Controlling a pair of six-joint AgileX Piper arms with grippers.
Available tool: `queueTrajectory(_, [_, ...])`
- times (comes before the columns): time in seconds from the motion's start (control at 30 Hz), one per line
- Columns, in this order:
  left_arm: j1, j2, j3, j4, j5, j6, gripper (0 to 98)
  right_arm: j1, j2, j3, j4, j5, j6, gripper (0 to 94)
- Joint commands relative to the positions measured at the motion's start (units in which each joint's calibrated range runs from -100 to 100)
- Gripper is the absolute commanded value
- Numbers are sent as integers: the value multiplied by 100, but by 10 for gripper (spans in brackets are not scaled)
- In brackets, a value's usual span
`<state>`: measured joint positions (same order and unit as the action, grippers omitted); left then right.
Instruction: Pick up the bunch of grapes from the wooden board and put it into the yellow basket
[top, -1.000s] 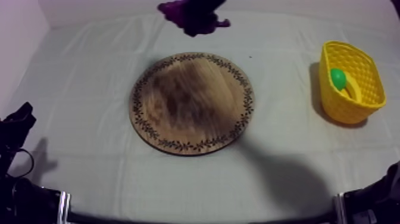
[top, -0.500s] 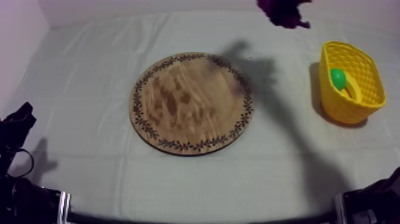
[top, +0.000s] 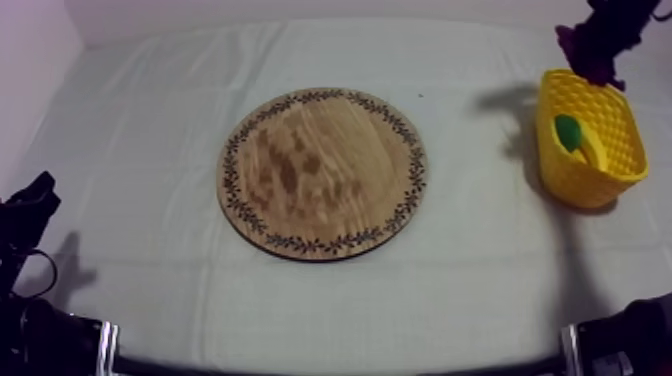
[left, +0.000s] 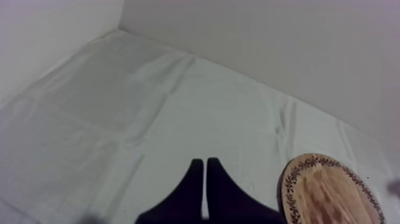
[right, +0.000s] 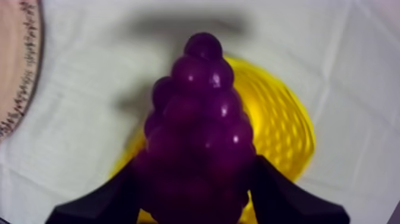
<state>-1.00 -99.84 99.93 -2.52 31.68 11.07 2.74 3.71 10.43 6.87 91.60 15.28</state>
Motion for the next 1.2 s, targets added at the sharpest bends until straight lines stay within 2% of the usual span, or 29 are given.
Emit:
queueTrajectory(0.0, [2,2,-4,1,0,-1,0,301,-27,165,21,15,33,299])
queueTrajectory(0.33, [2,2,-4,1,0,-1,0,531,-78,777,83,-183,108,323])
queueTrajectory(0.5, [2,2,-4,1,0,-1,0,487,133,1079,101,-431,39,405])
queueTrajectory(0.77, [2,2,-4,1,0,-1,0,439,518,1400,148,-730,-96,636])
queueTrajectory(0.9, [2,2,-4,1,0,-1,0,433,518,1393,128,-726,-87,719])
queueTrajectory(1.03, [2,2,-4,1,0,-1,0,431,372,1371,111,-725,-60,764])
queueTrajectory(1.17, [2,2,-4,1,0,-1,0,428,80,1410,97,-781,-36,747])
